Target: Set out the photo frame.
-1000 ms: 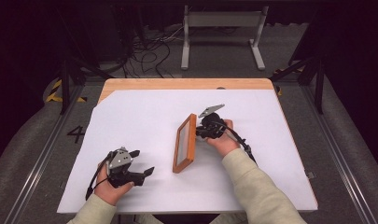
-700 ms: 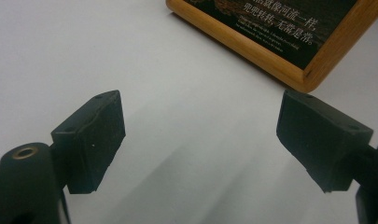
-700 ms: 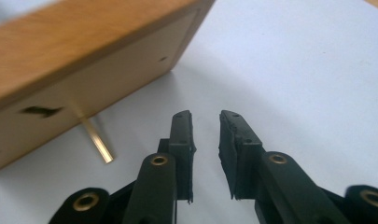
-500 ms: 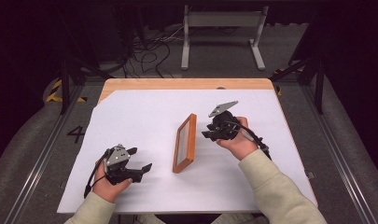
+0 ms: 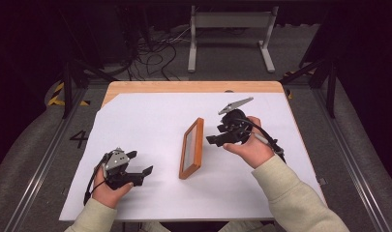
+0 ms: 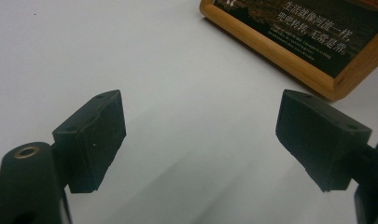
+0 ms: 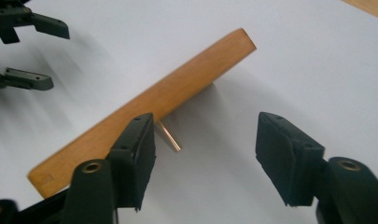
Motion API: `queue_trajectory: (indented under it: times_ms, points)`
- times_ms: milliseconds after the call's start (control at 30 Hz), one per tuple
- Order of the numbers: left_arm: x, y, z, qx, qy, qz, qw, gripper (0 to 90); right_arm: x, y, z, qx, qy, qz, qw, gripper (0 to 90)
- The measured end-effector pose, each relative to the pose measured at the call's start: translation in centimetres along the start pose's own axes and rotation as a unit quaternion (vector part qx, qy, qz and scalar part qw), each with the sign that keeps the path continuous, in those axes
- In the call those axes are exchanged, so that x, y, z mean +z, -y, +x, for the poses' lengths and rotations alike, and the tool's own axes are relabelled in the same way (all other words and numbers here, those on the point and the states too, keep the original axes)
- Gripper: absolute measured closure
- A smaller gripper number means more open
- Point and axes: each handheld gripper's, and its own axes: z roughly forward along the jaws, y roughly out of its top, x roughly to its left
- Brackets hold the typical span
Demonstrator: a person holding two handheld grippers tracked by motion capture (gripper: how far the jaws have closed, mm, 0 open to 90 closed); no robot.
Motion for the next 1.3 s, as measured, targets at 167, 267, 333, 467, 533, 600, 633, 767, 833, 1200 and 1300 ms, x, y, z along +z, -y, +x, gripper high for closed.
queue_trajectory:
  times_ms: [167,267,333,467,533,600,633,767,833,1200,1300]
  points:
    - [0.0,0.1,0.0,0.002,-0.002,0.002,1.0000,16.4,0.4,-0.9,0.9,0.016,-0.018,-0.005,0.9997,29.6]
    - [0.0,0.2,0.0,0.001,-0.001,0.003,1.0000,16.4,1.1,-1.2,1.3,0.028,-0.023,0.001,0.9993,24.9]
    - [0.0,0.3,0.0,0.001,-0.002,0.004,1.0000,16.4,1.6,-1.3,1.4,0.039,-0.021,0.006,0.9990,22.8]
    - [-0.1,0.4,0.1,-0.001,-0.004,0.006,1.0000,16.3,2.9,-1.6,1.8,0.057,-0.027,0.022,0.9977,22.1]
    - [-0.1,0.4,0.1,0.001,-0.005,0.005,1.0000,16.4,3.5,-1.7,2.1,0.061,-0.030,0.026,0.9974,21.5]
    - [-0.1,0.4,0.0,0.000,-0.005,0.007,1.0000,16.3,4.2,-1.8,2.3,0.067,-0.032,0.033,0.9967,21.1]
    - [-0.1,0.4,0.0,0.001,-0.005,0.007,1.0000,16.3,4.5,-1.9,2.3,0.071,-0.031,0.037,0.9963,21.1]
    - [0.0,0.5,0.1,-0.002,-0.004,0.007,1.0000,16.4,5.9,-1.9,2.5,0.082,-0.033,0.058,0.9944,22.6]
    - [-0.1,0.5,0.1,-0.006,-0.003,0.009,0.9999,16.3,6.5,-1.8,2.5,0.084,-0.033,0.067,0.9936,23.5]
    - [-0.1,0.5,0.2,-0.001,-0.007,0.006,1.0000,16.9,7.8,-1.5,2.5,0.101,-0.037,0.103,0.9888,30.5]
    - [-0.1,0.5,0.2,-0.001,-0.006,0.005,1.0000,16.9,8.0,-1.3,2.6,0.103,-0.041,0.099,0.9889,33.0]
